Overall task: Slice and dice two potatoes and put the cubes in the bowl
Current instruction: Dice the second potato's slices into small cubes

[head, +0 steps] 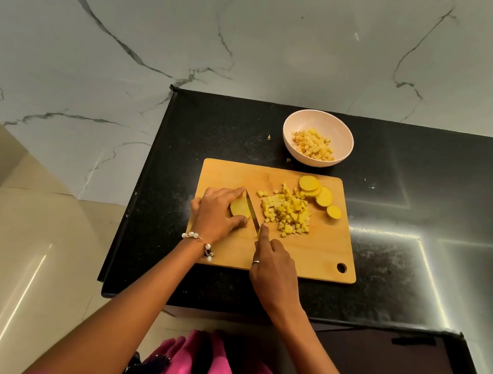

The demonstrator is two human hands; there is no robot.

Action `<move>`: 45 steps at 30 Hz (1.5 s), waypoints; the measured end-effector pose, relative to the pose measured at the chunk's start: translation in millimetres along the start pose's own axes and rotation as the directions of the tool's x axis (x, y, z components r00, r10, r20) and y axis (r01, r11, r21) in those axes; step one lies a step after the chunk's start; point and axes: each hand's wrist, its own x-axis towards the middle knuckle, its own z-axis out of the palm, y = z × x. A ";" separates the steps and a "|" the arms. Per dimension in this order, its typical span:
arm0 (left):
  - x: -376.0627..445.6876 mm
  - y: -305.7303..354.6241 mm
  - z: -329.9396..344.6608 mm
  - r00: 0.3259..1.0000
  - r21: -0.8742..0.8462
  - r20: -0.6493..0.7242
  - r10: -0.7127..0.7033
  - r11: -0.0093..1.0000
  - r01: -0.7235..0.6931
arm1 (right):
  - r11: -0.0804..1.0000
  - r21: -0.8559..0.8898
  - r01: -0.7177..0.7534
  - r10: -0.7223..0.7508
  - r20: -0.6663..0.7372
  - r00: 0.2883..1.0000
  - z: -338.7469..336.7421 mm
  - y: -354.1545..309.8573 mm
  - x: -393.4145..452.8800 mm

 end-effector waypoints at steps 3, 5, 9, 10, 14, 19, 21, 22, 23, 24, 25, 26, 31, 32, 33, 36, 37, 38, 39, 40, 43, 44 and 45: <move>0.6 -3.9 1.8 1.000 -0.021 -0.012 0.004 1.000 -0.004 | 1.000 -0.016 0.003 -0.003 -0.007 1.000 -0.4 -1.7 -0.5; 0.7 -5.6 3.4 1.000 -0.033 -0.024 0.005 0.999 -0.006 | 0.999 -0.037 0.001 0.000 0.016 1.000 -2.1 -3.7 -0.4; -0.2 -9.2 7.7 0.999 -0.073 -0.043 0.005 0.997 -0.008 | 0.995 -0.097 -0.015 0.022 0.066 0.998 -4.0 -10.2 -0.2; -0.6 -10.2 8.3 0.999 -0.081 -0.047 0.006 0.997 -0.010 | 0.991 -0.135 -0.014 0.027 0.091 0.996 -3.6 -12.9 0.6; -0.5 -10.2 9.3 0.998 -0.099 -0.064 0.005 0.995 -0.012 | 0.970 -0.243 0.018 0.017 0.143 0.990 -1.4 -19.7 4.9; -1.7 -10.6 11.5 0.996 -0.118 -0.085 0.008 0.993 -0.018 | 0.945 -0.325 0.031 0.006 0.113 0.994 -0.8 -14.0 -13.1; -1.5 -10.7 10.8 0.997 -0.124 -0.075 0.009 0.992 -0.018 | 0.951 -0.306 0.038 -0.012 0.086 0.996 0.9 -10.0 -24.5; -1.4 -11.4 10.0 0.998 -0.132 -0.065 0.008 0.991 -0.017 | 0.956 -0.293 0.028 -0.002 0.090 0.996 -0.4 -8.4 -28.2; -1.2 -12.3 9.2 0.999 -0.144 -0.053 0.009 0.989 -0.017 | 0.960 -0.279 0.014 0.014 0.096 0.995 -3.0 -7.5 -29.8; -1.0 -14.0 8.7 0.999 -0.159 -0.040 0.013 0.987 -0.019 | 0.967 -0.254 -0.006 0.035 0.111 0.993 -6.2 -7.5 -30.1; -1.0 -15.5 7.8 0.999 -0.179 -0.032 0.019 0.983 -0.025 | 0.977 -0.211 -0.023 0.049 0.121 0.991 -9.3 -7.4 -28.7; -1.0 -17.2 6.9 0.999 -0.207 -0.032 0.023 0.978 -0.030 | 0.988 -0.155 -0.030 0.048 0.113 0.992 -11.0 -7.1 -26.2; -2.2 -22.8 6.4 0.998 -0.351 -0.068 0.009 0.936 -0.033 | 0.996 -0.092 0.007 -0.002 0.063 0.998 -11.7 -11.7 -7.1; -2.8 -22.8 6.5 0.997 -0.348 -0.073 0.011 0.937 -0.036 | 0.995 -0.102 0.009 -0.001 0.077 0.997 -12.8 -13.6 -3.6; -3.4 -22.4 6.7 0.997 -0.341 -0.075 0.013 0.939 -0.038 | 0.994 -0.112 0.009 0.001 0.091 0.996 -12.3 -14.1 -0.6; -3.5 -20.6 7.4 0.996 -0.310 -0.085 0.014 0.950 -0.040 | 0.984 -0.176 0.019 0.003 0.124 0.992 -11.8 -16.9 6.4; -3.4 -20.6 7.6 0.996 -0.300 -0.087 0.013 0.953 -0.038 | 0.980 -0.196 0.022 0.003 0.130 0.991 -11.8 -19.3 8.0; -3.1 -20.6 7.7 0.996 -0.294 -0.089 0.012 0.955 -0.038 | 0.977 -0.211 0.026 0.002 0.133 0.991 -11.8 -21.6 8.9; -2.8 -20.5 8.0 0.996 -0.290 -0.092 0.013 0.956 -0.039 | 0.974 -0.225 0.032 -0.002 0.132 0.991 -11.2 -23.7 9.2; -2.8 -20.4 8.7 0.996 -0.285 -0.094 0.012 0.958 -0.038 | 0.970 -0.239 0.040 -0.007 0.136 0.991 -11.8 -26.2 9.0; -2.9 -19.3 9.2 0.995 -0.273 -0.094 0.012 0.961 -0.037 | 0.956 -0.286 0.069 -0.029 0.144 0.989 -7.2 -25.9 2.1; -3.0 -19.2 9.6 0.995 -0.275 -0.099 0.012 0.961 -0.039 | 0.943 -0.325 0.075 -0.022 0.161 0.987 -7.0 -24.0 -3.6; -3.0 -19.6 9.9 0.995 -0.279 -0.102 0.012 0.960 -0.040 | 0.929 -0.362 0.081 -0.023 0.164 0.986 -5.0 -21.5 -9.5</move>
